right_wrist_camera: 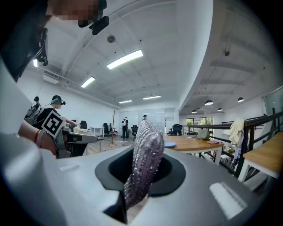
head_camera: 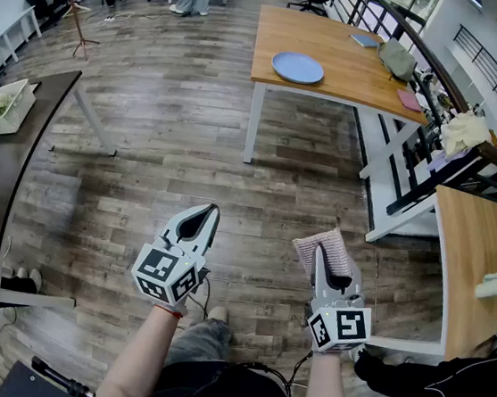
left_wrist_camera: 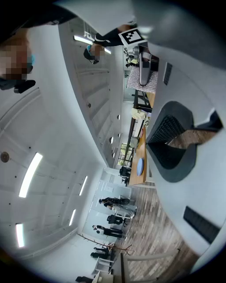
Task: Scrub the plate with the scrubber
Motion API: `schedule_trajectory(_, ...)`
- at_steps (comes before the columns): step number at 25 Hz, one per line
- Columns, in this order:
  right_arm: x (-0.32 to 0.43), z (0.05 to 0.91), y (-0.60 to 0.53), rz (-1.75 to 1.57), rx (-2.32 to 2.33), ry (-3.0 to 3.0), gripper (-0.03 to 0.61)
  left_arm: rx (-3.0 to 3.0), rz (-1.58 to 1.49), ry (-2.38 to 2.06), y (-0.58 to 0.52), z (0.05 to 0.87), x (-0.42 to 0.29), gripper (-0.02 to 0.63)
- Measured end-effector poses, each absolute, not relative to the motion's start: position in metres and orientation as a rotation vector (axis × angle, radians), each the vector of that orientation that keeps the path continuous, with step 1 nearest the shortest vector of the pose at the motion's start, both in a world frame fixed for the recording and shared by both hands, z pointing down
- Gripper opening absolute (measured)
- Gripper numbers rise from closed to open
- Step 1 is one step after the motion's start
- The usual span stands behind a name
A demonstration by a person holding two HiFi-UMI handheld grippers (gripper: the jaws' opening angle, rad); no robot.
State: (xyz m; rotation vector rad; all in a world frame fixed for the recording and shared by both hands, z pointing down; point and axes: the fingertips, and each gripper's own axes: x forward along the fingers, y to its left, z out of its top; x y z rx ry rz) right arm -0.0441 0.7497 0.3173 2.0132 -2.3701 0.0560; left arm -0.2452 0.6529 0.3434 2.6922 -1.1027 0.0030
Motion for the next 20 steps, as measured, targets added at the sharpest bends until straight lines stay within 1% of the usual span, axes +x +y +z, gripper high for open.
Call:
schedule_trajectory(10,-0.058,0.329,0.692,0.078,2.019,-2.331,0.078,2.683,-0.034,-1.063,0.594,0.356,-0.270,-0.003)
schedule_trajectory(14,-0.055,0.330,0.676,0.078,2.023,-2.289,0.078,2.657,-0.036,-1.079,0.574,0.364,-0.281,-0.003)
schedule_trajectory(20,-0.040,0.325,0.630,0.095,2.054,-2.311,0.078,2.633,-0.108,-1.093,0.530,0.364,-0.276,-0.003)
